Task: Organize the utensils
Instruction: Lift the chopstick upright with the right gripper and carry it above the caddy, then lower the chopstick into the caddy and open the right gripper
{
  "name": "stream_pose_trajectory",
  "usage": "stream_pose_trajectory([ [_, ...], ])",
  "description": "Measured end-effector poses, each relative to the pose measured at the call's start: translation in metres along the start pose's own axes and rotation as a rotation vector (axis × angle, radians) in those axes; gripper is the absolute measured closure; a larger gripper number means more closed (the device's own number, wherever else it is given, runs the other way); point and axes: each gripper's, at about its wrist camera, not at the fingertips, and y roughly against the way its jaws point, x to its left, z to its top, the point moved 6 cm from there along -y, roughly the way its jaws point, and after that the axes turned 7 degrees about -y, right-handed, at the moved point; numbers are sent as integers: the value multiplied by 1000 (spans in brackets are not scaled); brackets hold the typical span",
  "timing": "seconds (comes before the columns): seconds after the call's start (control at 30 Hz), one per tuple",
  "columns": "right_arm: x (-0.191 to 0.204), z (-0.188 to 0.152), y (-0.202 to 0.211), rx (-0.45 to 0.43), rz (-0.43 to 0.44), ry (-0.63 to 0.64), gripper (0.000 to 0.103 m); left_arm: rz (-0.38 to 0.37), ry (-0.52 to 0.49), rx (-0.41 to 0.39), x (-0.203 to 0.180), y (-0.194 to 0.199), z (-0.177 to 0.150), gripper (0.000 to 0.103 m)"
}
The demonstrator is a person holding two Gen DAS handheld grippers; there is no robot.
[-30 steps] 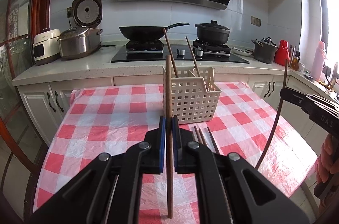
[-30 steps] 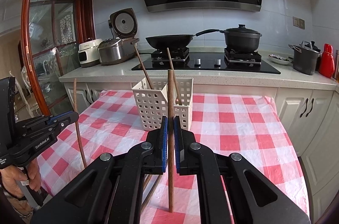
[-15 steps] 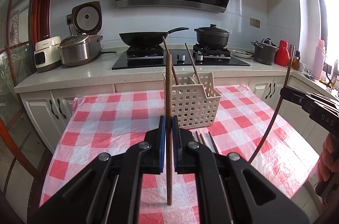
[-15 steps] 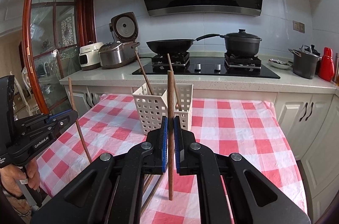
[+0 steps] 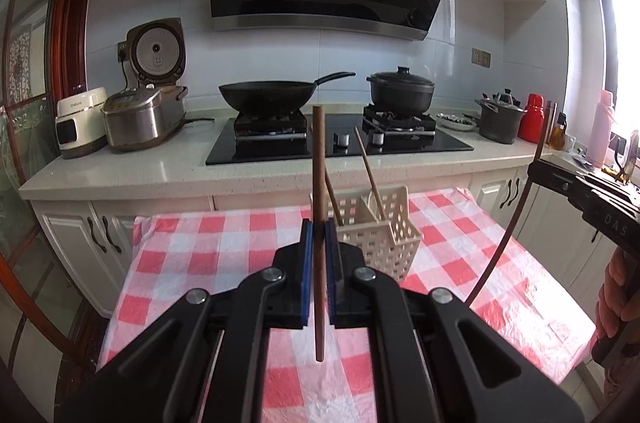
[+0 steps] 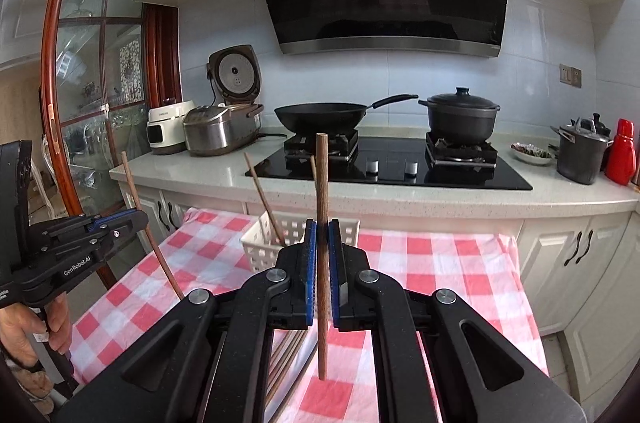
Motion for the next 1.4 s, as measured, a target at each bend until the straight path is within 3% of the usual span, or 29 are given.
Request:
stream_pose_trajectory([
  [0.47, -3, 86, -37, -50, 4, -14, 97, -15, -8, -82, 4, -22, 121, 97],
  [0.73, -9, 104, -74, -51, -1, -35, 97, -32, 3, -87, -4, -58, 151, 97],
  [1.0, -12, 78, -127, 30, -2, -22, 97, -77, 66, -8, 3, -109, 121, 97],
  [1.2, 3, 47, -165, 140, -67, 122, 97, -118, 127, 86, 16, -143, 78, 97],
  [1.4, -1, 24, -201, 234, -75, 99, 97, -119, 168, 166, 24, -178, 39, 96],
])
